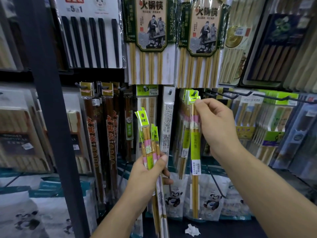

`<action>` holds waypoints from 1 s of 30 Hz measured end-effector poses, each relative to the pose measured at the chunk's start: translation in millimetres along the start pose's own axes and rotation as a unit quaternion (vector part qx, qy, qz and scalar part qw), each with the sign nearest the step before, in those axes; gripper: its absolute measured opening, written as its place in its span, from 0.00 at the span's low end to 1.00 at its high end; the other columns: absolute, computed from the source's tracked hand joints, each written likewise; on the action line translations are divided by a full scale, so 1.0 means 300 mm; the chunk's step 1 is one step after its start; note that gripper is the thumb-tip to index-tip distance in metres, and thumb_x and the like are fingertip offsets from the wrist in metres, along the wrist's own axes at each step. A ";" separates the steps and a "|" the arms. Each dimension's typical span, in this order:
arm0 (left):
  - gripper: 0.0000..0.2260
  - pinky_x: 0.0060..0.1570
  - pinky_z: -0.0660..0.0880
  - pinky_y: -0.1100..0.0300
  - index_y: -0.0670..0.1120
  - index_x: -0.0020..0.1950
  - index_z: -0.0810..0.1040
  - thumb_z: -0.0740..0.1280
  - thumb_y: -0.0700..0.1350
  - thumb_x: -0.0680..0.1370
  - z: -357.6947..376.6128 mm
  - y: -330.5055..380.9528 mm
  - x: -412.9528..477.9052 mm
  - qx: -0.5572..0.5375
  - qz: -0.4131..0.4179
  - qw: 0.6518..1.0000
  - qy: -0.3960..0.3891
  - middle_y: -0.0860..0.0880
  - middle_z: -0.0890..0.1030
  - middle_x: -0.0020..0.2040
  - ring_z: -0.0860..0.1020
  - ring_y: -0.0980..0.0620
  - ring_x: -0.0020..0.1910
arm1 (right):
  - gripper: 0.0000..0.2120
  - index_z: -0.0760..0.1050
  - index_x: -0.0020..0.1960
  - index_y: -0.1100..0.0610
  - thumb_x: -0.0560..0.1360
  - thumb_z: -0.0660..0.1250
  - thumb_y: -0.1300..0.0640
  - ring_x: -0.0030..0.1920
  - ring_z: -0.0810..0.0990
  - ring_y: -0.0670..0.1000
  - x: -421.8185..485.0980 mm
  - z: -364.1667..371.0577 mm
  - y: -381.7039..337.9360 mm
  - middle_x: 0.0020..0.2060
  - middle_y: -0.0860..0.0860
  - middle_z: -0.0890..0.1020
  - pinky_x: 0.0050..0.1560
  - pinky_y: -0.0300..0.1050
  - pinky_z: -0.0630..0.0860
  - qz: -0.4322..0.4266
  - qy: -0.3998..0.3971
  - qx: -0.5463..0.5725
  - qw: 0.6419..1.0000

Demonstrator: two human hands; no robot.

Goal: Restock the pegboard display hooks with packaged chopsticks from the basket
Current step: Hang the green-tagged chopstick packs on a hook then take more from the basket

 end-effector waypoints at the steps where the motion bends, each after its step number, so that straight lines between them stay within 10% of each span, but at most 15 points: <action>1: 0.03 0.37 0.83 0.52 0.48 0.49 0.83 0.70 0.45 0.80 0.000 -0.001 0.000 -0.001 0.001 1.000 0.002 0.45 0.79 0.35 0.81 0.49 0.35 | 0.14 0.81 0.40 0.54 0.82 0.65 0.52 0.26 0.71 0.40 0.005 0.001 0.000 0.26 0.43 0.74 0.28 0.31 0.67 0.003 0.002 -0.001 1.000; 16: 0.03 0.37 0.83 0.51 0.42 0.52 0.80 0.70 0.40 0.81 -0.001 0.010 -0.007 0.000 0.010 1.000 0.005 0.44 0.79 0.35 0.80 0.48 0.35 | 0.18 0.75 0.35 0.59 0.81 0.65 0.53 0.29 0.66 0.47 0.028 0.004 0.018 0.27 0.48 0.69 0.30 0.38 0.68 0.026 0.021 0.021 0.999; 25: 0.03 0.38 0.83 0.51 0.47 0.50 0.84 0.71 0.41 0.80 -0.008 0.004 -0.003 0.001 0.012 1.000 0.007 0.45 0.80 0.37 0.81 0.48 0.37 | 0.19 0.72 0.33 0.61 0.81 0.66 0.53 0.31 0.66 0.50 0.042 0.000 0.086 0.27 0.50 0.67 0.48 0.40 0.78 0.055 0.037 -0.002 0.998; 30: 0.06 0.41 0.84 0.50 0.52 0.52 0.86 0.71 0.42 0.80 -0.009 0.012 -0.005 0.000 0.016 1.000 0.006 0.47 0.79 0.35 0.80 0.50 0.38 | 0.21 0.76 0.37 0.60 0.79 0.69 0.44 0.29 0.70 0.43 0.020 -0.017 0.109 0.26 0.45 0.72 0.38 0.36 0.72 0.053 0.057 -0.058 0.995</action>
Point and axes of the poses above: each hand's wrist, its own x-axis towards the middle knuckle, its own z-axis out of the palm, y = z × x, the point moved 6 cm from there along x, towards the middle knuckle
